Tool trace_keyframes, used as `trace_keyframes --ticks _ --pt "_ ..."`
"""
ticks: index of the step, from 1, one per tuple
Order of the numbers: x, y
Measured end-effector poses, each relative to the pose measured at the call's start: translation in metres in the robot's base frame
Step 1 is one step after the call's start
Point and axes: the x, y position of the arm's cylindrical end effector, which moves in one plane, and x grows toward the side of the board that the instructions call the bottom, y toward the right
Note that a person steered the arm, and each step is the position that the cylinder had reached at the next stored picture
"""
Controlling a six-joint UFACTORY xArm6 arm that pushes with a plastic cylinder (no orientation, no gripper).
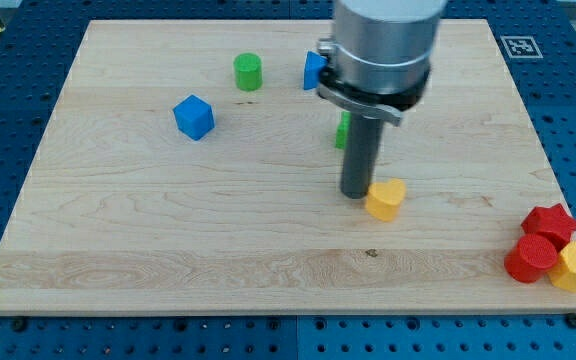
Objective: Push the yellow heart towards the red circle
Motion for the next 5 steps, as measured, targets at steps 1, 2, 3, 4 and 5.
trace_keyframes --ticks 1,2,3,4,5 --pt "0.013 0.028" --pt "0.026 0.046" --pt "0.026 0.030" --pt "0.027 0.023" --pt "0.027 0.018"
